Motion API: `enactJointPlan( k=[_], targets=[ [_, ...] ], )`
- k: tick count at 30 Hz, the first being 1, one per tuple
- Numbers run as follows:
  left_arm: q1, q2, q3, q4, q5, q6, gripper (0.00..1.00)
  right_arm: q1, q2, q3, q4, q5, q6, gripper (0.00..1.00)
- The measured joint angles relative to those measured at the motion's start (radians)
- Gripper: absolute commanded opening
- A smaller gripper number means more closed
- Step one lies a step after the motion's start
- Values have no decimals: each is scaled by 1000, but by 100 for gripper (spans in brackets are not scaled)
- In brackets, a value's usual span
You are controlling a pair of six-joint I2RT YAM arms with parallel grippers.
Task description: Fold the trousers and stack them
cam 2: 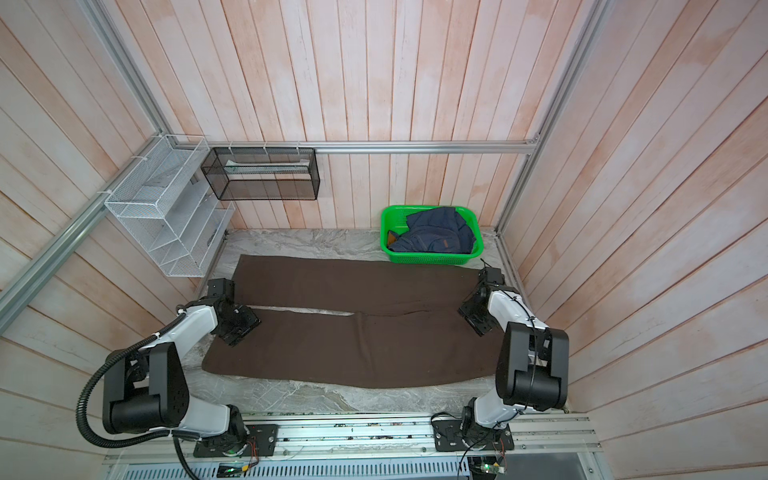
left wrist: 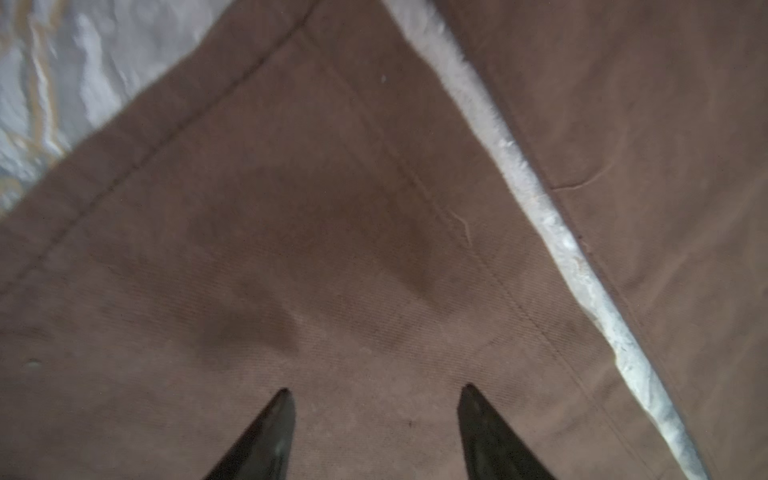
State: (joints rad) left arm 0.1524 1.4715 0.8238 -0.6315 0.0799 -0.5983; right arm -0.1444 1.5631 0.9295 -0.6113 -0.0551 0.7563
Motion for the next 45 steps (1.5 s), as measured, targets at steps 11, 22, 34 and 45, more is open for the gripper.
enactJointPlan(
  k=[11, 22, 34, 45],
  targets=[
    [100, 34, -43, 58, 15, 4, 58, -40, 18, -66, 82, -45, 1, 58],
    [146, 24, -54, 76, 8, 5, 61, -143, -41, -136, 145, -90, -2, 59],
    [81, -214, 29, -63, 20, 7, 77, -123, -197, -96, 24, -71, -19, 62],
    [105, -349, 61, -231, -40, -45, 76, -132, -408, -97, -81, 66, 53, 63]
  ],
)
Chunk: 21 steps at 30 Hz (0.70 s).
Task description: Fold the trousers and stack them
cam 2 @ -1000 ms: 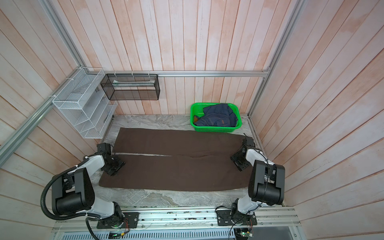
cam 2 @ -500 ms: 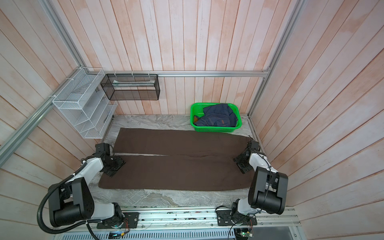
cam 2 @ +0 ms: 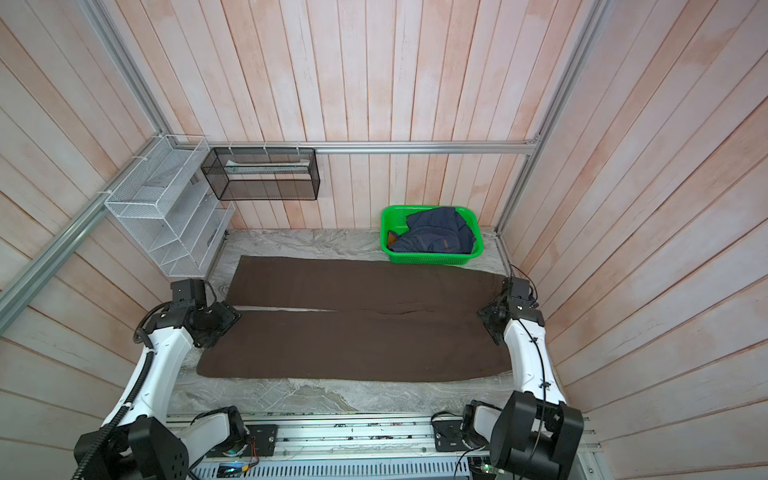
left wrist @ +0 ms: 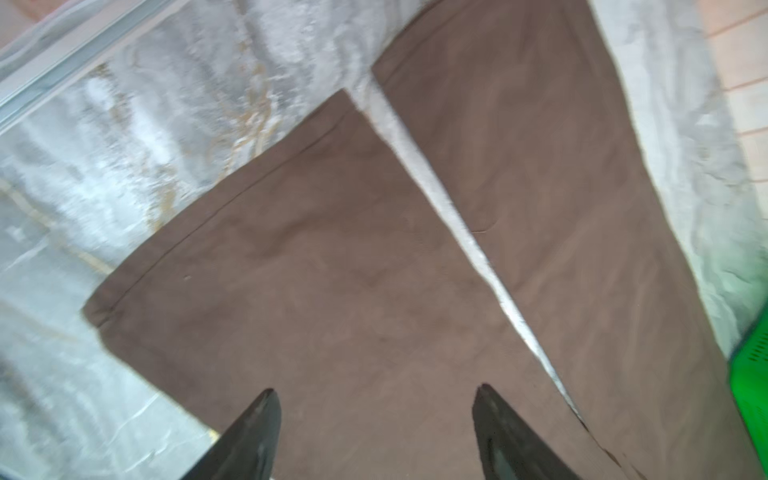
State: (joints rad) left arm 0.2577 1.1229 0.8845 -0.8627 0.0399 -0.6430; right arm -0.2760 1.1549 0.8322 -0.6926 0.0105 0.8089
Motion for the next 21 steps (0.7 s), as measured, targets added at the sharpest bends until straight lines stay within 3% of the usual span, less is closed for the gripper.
enactJointPlan(
  k=[6, 14, 17, 21],
  targets=[
    [71, -37, -21, -79, -14, -31, 79, -35, -98, -55, -39, 36, 29, 63],
    [85, -33, -33, -94, 6, -36, 78, -94, -92, -129, -39, 15, 17, 60],
    [80, 25, -30, -53, 51, -17, 77, -99, -48, -121, -8, -22, -2, 59],
    [2, 109, 26, -10, 61, 20, 77, -99, 24, -59, 49, -68, -15, 59]
  ],
)
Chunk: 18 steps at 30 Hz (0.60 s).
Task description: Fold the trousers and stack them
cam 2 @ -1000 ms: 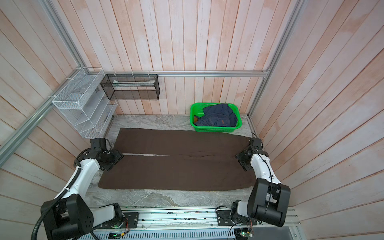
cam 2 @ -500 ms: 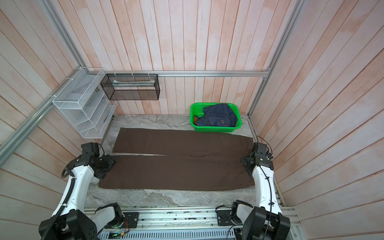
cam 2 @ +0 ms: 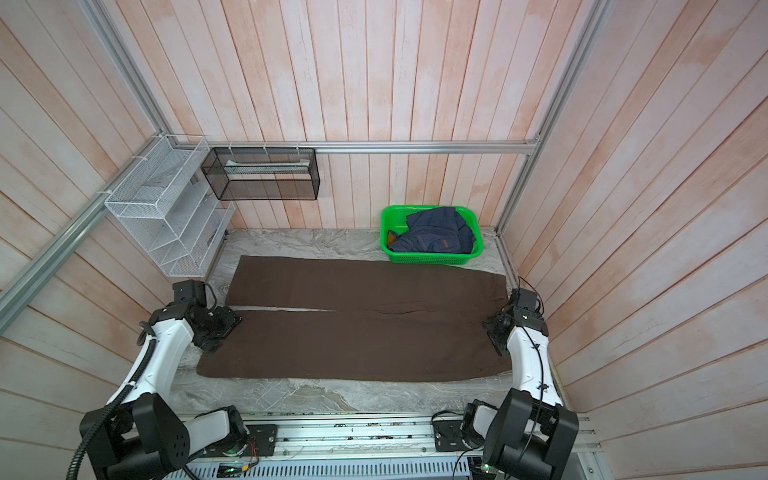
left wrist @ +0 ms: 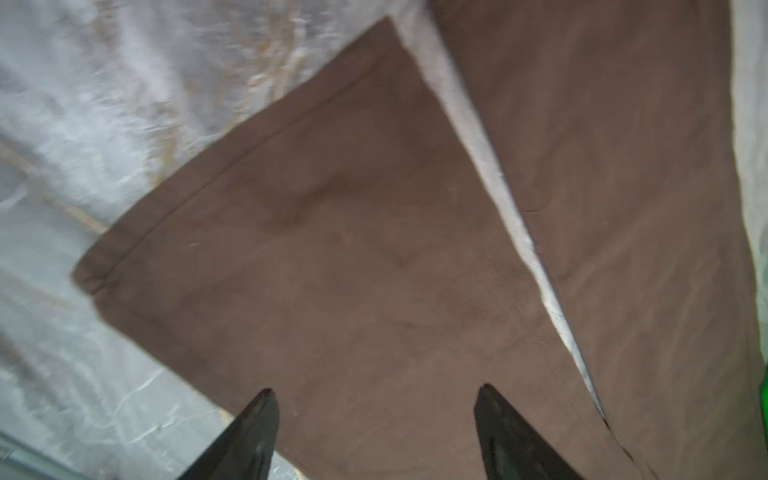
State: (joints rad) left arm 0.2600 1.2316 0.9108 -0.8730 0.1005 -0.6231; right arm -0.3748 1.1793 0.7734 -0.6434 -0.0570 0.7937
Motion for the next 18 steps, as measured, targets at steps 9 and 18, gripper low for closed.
enactJointPlan(
  k=[9, 18],
  targets=[
    [-140, 144, 201, 124, 18, 60, 77, -2, 241, 246, 191, -51, -29, 57],
    [-237, 262, 283, 158, 14, 101, 77, -2, 607, 629, 203, -76, -67, 56]
  ],
)
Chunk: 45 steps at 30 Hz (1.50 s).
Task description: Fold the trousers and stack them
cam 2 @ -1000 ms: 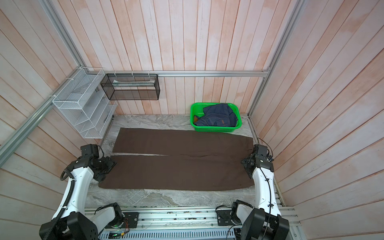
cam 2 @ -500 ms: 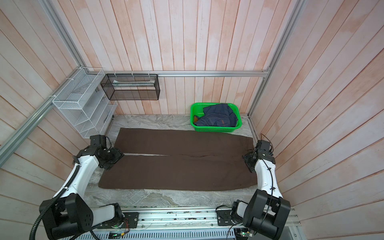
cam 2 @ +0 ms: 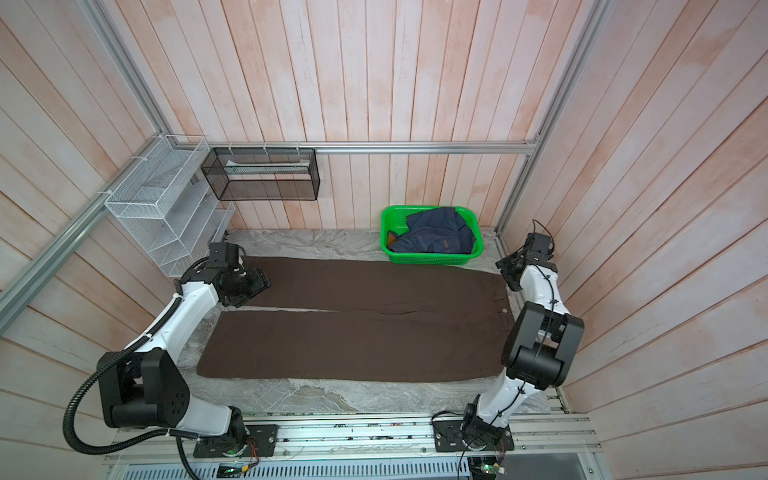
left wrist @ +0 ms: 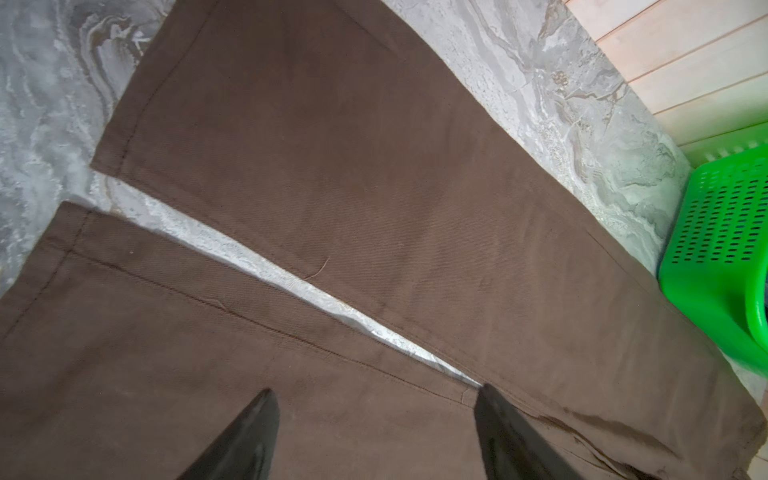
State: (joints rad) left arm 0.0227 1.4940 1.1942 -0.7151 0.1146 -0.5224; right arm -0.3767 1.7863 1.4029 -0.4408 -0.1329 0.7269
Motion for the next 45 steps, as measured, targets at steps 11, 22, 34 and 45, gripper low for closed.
enactJointPlan(
  k=[11, 22, 34, 45],
  targets=[
    [-13, 45, 19, 34, -15, 35, 77, 0, 345, 380, -154, 43, -76, 53],
    [-29, 51, 25, 43, -27, 53, 77, 5, 587, 711, -317, 99, -132, 51],
    [-29, 50, 25, 51, -46, 64, 77, 38, 718, 813, -399, 118, -160, 50],
    [-29, 50, 25, 51, -64, 70, 77, 49, 720, 819, -417, 132, -178, 49]
  ],
)
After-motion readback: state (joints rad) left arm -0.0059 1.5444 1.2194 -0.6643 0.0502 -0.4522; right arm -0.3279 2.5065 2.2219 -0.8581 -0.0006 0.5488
